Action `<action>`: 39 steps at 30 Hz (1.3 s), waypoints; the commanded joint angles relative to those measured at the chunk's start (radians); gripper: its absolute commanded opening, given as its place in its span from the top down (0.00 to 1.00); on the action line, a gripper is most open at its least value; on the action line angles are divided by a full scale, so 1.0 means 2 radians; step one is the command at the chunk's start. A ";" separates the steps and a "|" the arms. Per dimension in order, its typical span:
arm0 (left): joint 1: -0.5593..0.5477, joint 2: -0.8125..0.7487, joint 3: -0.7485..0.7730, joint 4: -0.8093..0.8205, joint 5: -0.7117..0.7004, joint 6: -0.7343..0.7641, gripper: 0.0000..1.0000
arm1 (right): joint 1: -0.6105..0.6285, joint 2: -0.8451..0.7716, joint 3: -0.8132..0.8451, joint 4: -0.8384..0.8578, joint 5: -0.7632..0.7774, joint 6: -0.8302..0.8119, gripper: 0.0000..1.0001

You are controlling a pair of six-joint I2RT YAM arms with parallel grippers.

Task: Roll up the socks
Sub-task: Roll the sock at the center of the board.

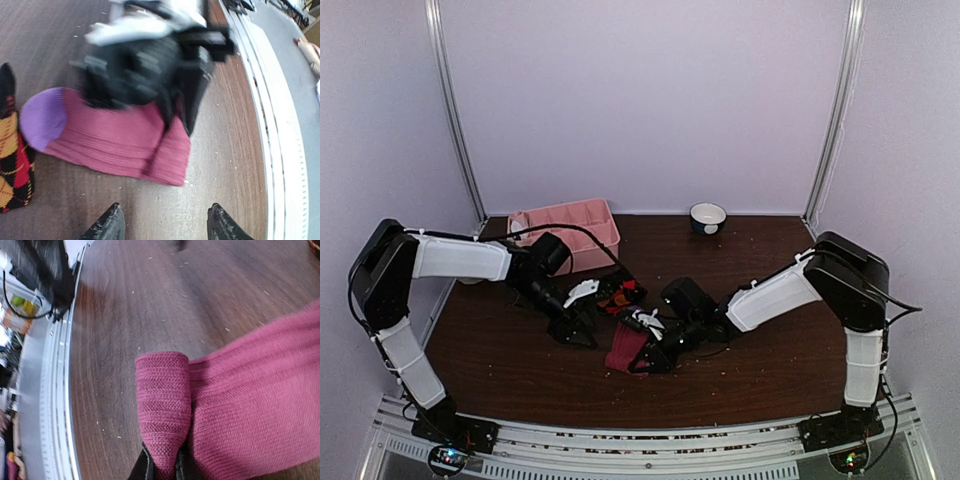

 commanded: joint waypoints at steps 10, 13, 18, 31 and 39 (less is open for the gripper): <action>-0.122 -0.003 -0.021 0.119 -0.144 0.040 0.41 | -0.027 0.050 -0.028 -0.101 0.013 0.127 1.00; -0.142 0.002 -0.025 0.142 -0.184 0.042 0.41 | -0.027 0.056 -0.026 -0.089 0.005 0.150 1.00; -0.153 0.014 -0.029 0.155 -0.218 0.048 0.42 | -0.027 0.060 -0.030 -0.060 -0.006 0.183 1.00; -0.165 0.070 -0.016 0.151 -0.278 0.041 0.76 | -0.028 0.056 -0.030 -0.037 -0.016 0.202 0.91; -0.166 0.071 -0.018 0.138 -0.255 0.043 0.95 | -0.048 -0.003 -0.079 0.003 0.024 0.197 0.56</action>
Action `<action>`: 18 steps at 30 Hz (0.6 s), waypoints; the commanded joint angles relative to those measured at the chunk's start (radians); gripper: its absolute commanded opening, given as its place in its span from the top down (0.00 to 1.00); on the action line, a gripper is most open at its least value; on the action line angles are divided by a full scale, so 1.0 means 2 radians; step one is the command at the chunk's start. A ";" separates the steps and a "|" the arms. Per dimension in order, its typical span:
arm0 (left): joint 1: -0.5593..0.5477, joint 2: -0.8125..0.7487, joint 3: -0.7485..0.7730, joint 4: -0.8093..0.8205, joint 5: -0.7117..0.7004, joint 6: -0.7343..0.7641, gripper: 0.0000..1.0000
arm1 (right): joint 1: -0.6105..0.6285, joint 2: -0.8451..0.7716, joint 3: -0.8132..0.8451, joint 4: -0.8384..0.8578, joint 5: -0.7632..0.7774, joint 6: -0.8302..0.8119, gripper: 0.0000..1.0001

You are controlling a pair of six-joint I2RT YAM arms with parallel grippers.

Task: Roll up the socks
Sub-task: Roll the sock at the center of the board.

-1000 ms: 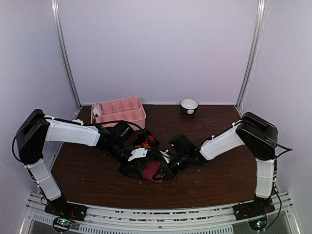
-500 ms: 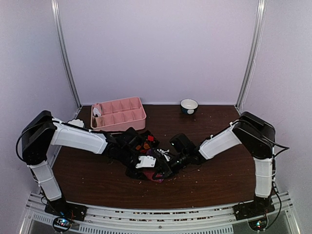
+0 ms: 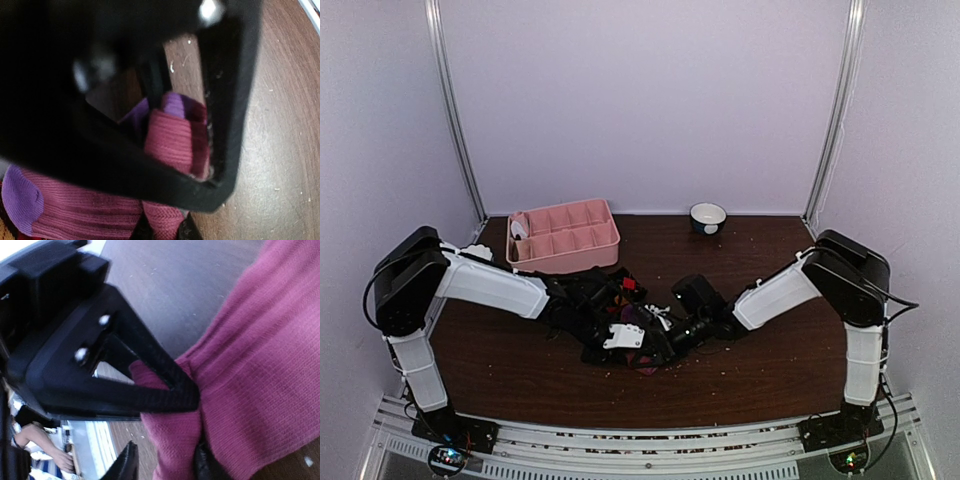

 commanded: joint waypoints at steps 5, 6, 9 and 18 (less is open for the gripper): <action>-0.003 0.031 0.010 -0.025 0.027 -0.005 0.95 | -0.030 -0.075 -0.097 -0.044 0.135 -0.029 0.54; -0.003 0.036 0.016 -0.030 0.035 -0.009 0.95 | -0.032 -0.091 -0.109 -0.040 0.146 -0.032 0.55; -0.003 0.048 0.033 -0.044 0.059 -0.020 0.95 | -0.041 -0.134 -0.146 -0.030 0.178 -0.038 0.55; -0.016 0.045 0.045 -0.083 0.092 0.025 0.94 | -0.054 -0.174 -0.139 0.005 0.188 -0.052 0.71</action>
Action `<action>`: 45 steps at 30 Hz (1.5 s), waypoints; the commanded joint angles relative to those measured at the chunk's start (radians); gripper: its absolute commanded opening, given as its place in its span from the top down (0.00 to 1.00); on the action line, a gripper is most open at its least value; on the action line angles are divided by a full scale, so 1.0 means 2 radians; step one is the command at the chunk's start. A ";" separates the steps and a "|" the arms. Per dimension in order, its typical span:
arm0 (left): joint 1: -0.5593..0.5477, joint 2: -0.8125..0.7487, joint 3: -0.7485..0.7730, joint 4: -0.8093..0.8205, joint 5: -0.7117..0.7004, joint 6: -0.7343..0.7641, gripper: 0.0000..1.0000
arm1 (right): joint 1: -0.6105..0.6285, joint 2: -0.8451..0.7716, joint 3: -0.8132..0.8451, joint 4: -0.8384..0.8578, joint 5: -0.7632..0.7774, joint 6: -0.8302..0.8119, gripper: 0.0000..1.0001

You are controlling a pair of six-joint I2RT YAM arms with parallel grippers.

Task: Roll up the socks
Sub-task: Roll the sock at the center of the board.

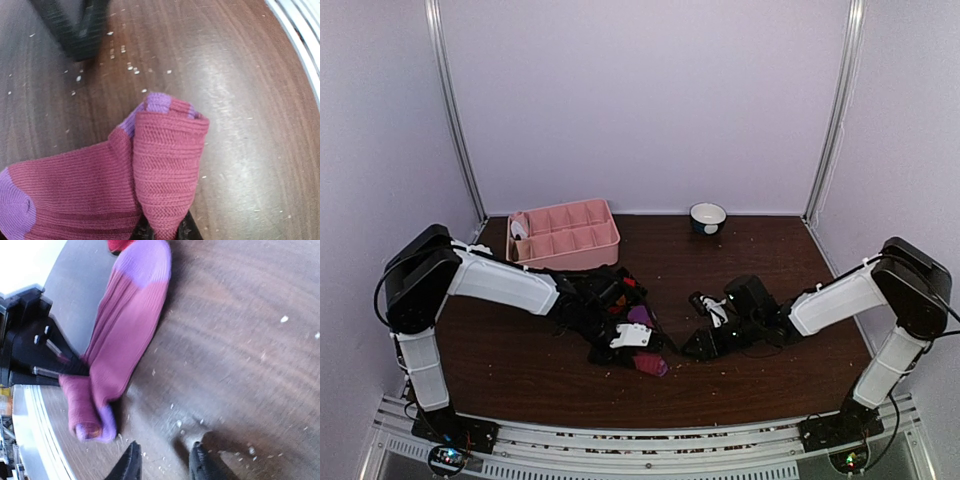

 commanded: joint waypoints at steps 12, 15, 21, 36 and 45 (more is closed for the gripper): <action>-0.027 0.049 0.034 -0.071 0.018 0.036 0.92 | 0.023 0.145 0.170 0.013 -0.021 0.000 0.84; -0.027 0.050 0.033 -0.066 0.010 0.036 0.92 | 0.023 0.168 0.172 0.003 0.008 0.000 0.90; -0.027 0.056 0.031 -0.050 -0.007 0.029 0.92 | -0.002 0.157 0.152 -0.028 0.099 -0.011 1.00; -0.022 0.084 0.057 -0.071 -0.012 0.015 0.94 | -0.028 0.008 0.020 0.097 0.012 -0.072 0.72; 0.012 0.115 0.125 -0.146 0.078 0.006 0.93 | 0.039 -0.153 -0.108 0.088 0.053 -0.163 0.49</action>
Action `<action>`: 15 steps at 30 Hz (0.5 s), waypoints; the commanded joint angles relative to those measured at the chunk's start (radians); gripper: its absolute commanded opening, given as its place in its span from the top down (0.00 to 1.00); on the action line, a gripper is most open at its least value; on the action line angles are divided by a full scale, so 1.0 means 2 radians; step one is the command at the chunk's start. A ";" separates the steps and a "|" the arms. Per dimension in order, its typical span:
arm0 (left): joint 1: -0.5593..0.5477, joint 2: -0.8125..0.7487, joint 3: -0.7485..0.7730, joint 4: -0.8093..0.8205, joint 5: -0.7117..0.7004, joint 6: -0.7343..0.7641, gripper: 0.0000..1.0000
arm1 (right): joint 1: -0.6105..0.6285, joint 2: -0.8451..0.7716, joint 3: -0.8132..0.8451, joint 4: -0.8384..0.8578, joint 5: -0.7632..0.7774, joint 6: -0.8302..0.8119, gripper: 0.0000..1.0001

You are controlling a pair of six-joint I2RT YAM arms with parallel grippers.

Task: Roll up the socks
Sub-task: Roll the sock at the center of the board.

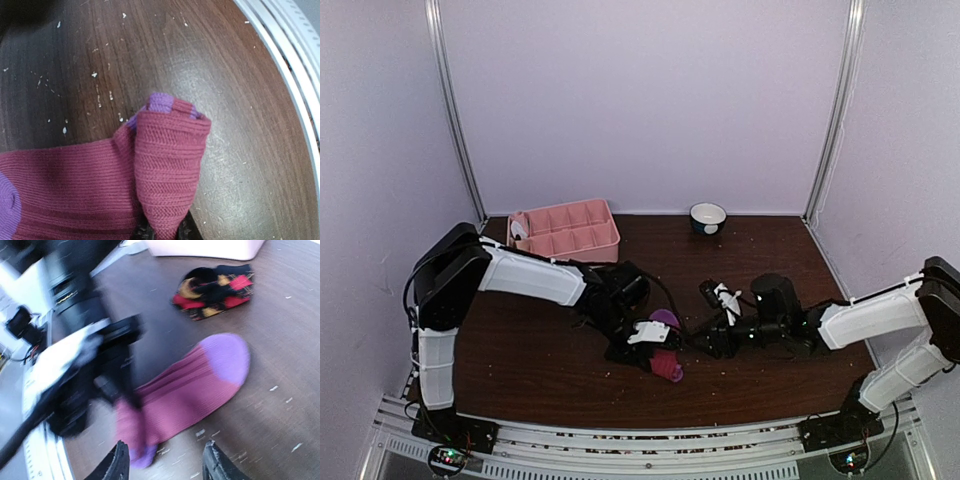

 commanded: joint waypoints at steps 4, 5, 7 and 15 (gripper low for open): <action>0.031 0.049 0.033 -0.091 0.046 -0.005 0.92 | 0.078 -0.073 -0.052 -0.045 0.091 -0.077 0.05; 0.034 0.053 0.039 -0.098 0.050 -0.004 0.92 | 0.088 -0.080 -0.055 -0.051 0.113 -0.079 0.00; 0.039 0.061 0.048 -0.108 0.058 -0.003 0.92 | 0.094 -0.097 -0.063 -0.051 0.142 -0.079 0.00; 0.046 0.075 0.066 -0.130 0.073 0.003 0.92 | 0.054 -0.122 -0.135 0.111 0.183 -0.003 0.00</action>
